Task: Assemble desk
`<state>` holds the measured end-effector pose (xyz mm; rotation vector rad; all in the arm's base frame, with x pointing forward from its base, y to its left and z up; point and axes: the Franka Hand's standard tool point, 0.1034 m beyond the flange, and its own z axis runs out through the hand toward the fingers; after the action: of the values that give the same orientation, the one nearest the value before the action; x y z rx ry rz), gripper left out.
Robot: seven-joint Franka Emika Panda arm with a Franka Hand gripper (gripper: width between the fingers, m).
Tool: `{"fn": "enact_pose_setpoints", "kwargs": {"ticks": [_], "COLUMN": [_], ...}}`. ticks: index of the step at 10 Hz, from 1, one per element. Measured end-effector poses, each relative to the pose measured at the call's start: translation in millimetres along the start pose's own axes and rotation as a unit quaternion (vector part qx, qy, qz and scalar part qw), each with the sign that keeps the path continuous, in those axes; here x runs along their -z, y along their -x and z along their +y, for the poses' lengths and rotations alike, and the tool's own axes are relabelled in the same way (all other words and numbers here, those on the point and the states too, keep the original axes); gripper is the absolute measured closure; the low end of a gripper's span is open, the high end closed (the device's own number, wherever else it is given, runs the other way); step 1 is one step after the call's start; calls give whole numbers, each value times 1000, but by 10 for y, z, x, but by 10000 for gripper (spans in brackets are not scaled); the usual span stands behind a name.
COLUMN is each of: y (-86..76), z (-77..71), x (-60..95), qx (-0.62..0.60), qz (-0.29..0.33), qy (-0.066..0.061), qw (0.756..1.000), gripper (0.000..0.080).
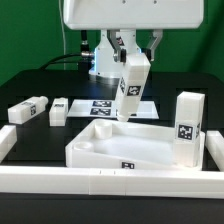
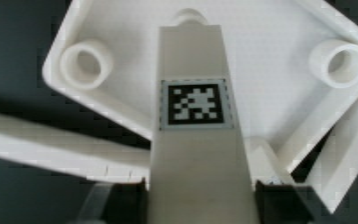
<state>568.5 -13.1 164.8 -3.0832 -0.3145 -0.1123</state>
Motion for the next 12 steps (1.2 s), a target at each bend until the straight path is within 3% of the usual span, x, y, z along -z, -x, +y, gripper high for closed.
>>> {"fn": "enact_pose_setpoints", "kwargs": {"ticks": [2,4,6,8,9,12], "y": [-133,-144,-117,15,63,66], "z": [123,230,233,309,407,428], "x": [100,73,46,19,12,0], "qx": [-26,-11,-14,-49,-39,-37], "qz": [57,118,119,102,107,114], "qy": [-2,30,31,18,26,31], "qw": [998,992,992,993,993,992], "gripper": [511,511,511,511,511,511]}}
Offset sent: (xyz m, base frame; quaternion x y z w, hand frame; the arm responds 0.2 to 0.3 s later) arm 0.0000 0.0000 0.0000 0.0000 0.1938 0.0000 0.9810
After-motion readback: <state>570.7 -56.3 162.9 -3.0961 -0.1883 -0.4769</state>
